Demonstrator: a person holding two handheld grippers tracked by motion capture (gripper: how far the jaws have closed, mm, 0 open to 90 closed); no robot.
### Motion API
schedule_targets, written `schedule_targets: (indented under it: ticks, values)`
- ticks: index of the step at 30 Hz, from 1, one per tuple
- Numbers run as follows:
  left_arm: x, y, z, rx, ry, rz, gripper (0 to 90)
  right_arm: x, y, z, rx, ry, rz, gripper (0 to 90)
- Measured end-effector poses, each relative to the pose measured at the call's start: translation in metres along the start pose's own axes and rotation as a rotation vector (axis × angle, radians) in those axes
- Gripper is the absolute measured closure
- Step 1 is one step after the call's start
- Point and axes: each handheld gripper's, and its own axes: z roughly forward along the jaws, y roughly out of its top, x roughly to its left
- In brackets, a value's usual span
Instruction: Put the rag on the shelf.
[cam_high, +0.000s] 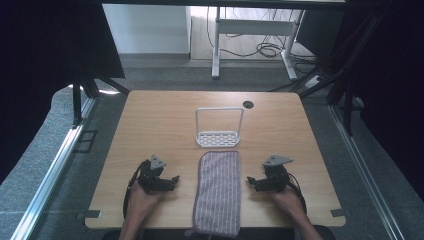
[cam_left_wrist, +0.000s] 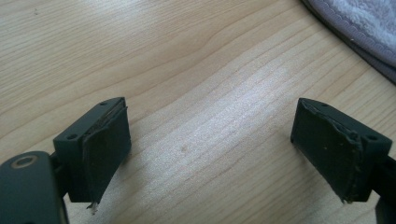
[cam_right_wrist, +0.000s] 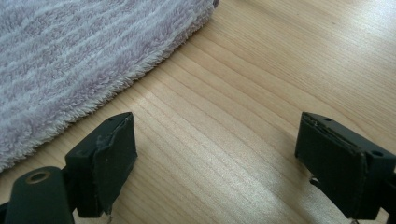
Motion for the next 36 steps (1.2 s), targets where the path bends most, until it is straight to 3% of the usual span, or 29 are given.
schedule_targets:
  ticks: [23,36]
  values:
    - [-0.0003,-0.0005,-0.0004,-0.006,0.003,-0.006,13.0,0.0007,-0.0001,-0.0002,0.002,-0.004,0.000,11.8]
    - [-0.0006,0.0002,-0.0014,-0.001,-0.011,-0.016,12.8,-0.0008,0.0029,-0.0022,0.030,0.024,-0.006,13.7]
